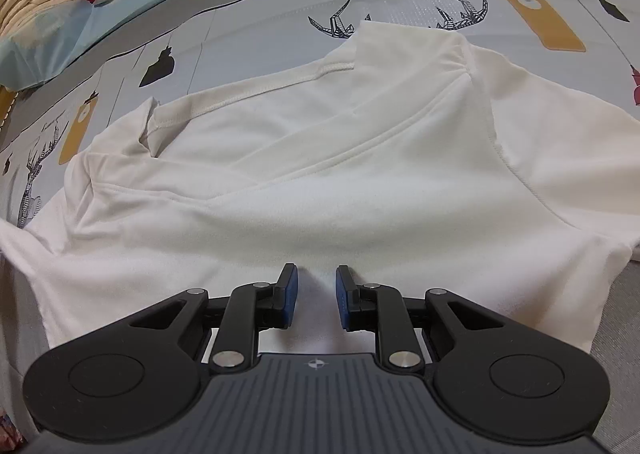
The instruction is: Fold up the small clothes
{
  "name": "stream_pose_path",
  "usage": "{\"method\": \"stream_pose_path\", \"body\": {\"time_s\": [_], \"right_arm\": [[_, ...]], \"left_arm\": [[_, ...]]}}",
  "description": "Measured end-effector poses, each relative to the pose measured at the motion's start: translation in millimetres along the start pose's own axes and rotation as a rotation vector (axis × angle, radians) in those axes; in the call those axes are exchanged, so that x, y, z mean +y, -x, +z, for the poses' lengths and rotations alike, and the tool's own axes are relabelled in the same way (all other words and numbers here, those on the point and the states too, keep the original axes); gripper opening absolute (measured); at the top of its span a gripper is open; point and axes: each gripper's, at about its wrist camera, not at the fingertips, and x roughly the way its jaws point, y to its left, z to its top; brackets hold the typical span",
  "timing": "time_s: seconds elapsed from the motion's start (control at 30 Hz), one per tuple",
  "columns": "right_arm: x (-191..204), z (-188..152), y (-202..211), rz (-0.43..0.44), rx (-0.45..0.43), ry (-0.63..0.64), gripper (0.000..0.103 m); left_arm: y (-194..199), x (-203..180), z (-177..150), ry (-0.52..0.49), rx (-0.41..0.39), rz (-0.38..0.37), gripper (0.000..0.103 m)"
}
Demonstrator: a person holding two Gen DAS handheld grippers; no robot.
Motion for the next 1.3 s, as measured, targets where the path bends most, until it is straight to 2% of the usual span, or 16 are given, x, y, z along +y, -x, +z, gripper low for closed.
{"method": "stream_pose_path", "body": {"time_s": [0.13,0.27,0.33,0.4,0.5,0.57,0.63,0.73,0.83,0.87,0.9,0.93,1.0,1.07,1.17,1.3], "right_arm": [[0,-2,2,-0.004,0.0,-0.003,0.022],[1,-4,3,-0.002,0.004,-0.012,0.022],[2,-6,4,0.006,0.006,-0.009,0.022],[4,-6,4,0.013,0.011,-0.004,0.022],[4,-6,6,0.015,0.012,-0.003,0.022],[4,-6,6,0.016,0.01,-0.003,0.022],[3,-5,7,0.017,0.01,-0.001,0.022],[4,-4,7,0.015,0.013,0.003,0.022],[5,-4,5,0.011,0.017,0.005,0.022],[5,-4,4,0.011,0.019,0.006,0.022],[5,-4,4,0.011,0.019,0.008,0.022],[5,-4,4,0.011,0.019,0.01,0.022],[4,-3,4,0.009,0.014,0.01,0.022],[4,-2,7,0.005,-0.004,0.008,0.022],[1,1,17,0.014,-0.064,0.006,0.022],[-18,14,35,-0.009,-0.18,-0.019,0.022]], "left_arm": [[27,40,-14,0.104,0.035,0.087,0.006],[26,90,-33,0.186,0.212,0.343,0.006],[34,112,-33,0.242,0.253,0.37,0.007],[41,118,-31,0.207,0.259,0.388,0.014],[38,104,-31,0.073,0.297,0.369,0.031],[26,85,-43,-0.07,0.386,0.299,0.045],[12,64,-65,-0.261,0.499,0.227,0.051],[-7,39,-102,-0.54,0.589,0.173,0.051],[-21,38,-125,-0.679,0.629,0.182,0.046],[-21,40,-124,-0.676,0.623,0.169,0.02],[-19,41,-118,-0.659,0.622,0.164,0.003],[-14,40,-108,-0.637,0.596,0.171,0.004],[3,42,-71,-0.562,0.42,0.219,0.004],[24,51,-33,-0.483,0.157,0.39,0.007],[36,54,-14,-0.455,-0.005,0.61,0.026],[43,16,-33,-0.529,-0.031,0.471,0.026]]}}
